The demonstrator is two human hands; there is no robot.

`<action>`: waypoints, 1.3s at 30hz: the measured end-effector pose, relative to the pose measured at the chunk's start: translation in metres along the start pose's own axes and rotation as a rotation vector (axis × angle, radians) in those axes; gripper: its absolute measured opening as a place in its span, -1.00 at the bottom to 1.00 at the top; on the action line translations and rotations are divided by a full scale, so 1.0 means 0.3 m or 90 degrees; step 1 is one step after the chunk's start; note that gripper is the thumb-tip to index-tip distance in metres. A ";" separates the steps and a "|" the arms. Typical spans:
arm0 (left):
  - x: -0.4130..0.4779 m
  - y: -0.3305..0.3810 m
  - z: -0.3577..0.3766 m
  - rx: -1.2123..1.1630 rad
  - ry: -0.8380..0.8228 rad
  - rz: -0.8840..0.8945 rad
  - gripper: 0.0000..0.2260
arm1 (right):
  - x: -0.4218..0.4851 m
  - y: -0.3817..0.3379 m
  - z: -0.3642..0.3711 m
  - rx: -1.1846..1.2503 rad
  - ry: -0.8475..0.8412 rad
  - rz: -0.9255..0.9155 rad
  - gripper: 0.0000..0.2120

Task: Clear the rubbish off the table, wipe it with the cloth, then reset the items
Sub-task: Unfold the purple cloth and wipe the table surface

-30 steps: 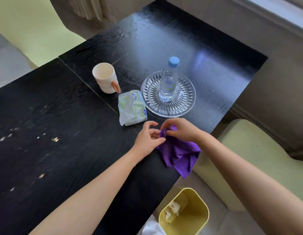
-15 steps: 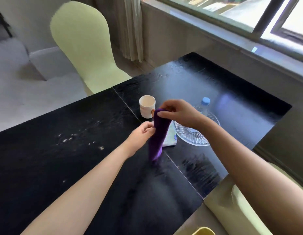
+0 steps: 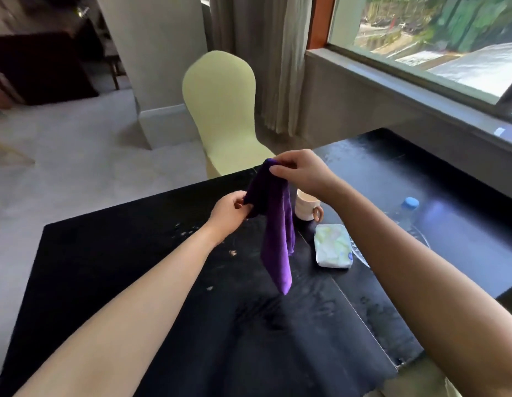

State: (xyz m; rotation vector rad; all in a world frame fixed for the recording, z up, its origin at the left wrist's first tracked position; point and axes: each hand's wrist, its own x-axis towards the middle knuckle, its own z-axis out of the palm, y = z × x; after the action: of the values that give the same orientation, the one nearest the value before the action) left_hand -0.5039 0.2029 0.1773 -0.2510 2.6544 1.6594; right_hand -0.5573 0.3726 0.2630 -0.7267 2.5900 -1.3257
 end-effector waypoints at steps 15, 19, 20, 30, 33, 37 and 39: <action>-0.281 -0.060 -0.537 0.317 0.144 0.137 -0.79 | 0.044 -0.168 0.256 -0.049 -0.071 0.006 -0.69; -0.351 -0.099 -0.669 0.355 0.170 0.126 -0.80 | 0.031 -0.236 0.344 0.123 -0.153 0.009 -0.78; -0.366 -0.110 -0.697 0.358 0.172 0.115 -0.80 | 0.029 -0.249 0.369 0.144 -0.160 0.008 -0.79; -0.498 -0.368 -0.955 0.453 0.161 -0.074 -0.80 | 0.044 -0.324 0.796 0.188 -0.148 0.073 -0.82; -0.525 -0.433 -1.058 0.402 0.249 -0.093 -0.82 | 0.087 -0.379 0.915 0.240 -0.121 0.098 -0.85; -0.562 -0.489 -1.156 0.286 0.354 -0.091 -0.90 | 0.130 -0.457 1.050 0.293 -0.091 0.052 -0.86; -0.599 -0.553 -1.164 0.190 0.352 -0.093 -0.88 | 0.116 -0.452 1.116 0.304 -0.091 0.047 -0.83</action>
State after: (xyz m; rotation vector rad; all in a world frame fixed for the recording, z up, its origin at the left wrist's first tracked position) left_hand -0.2748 -0.1561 0.1988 -0.9963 3.1095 1.2667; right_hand -0.4273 0.0460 0.1727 -0.6045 2.0485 -1.7042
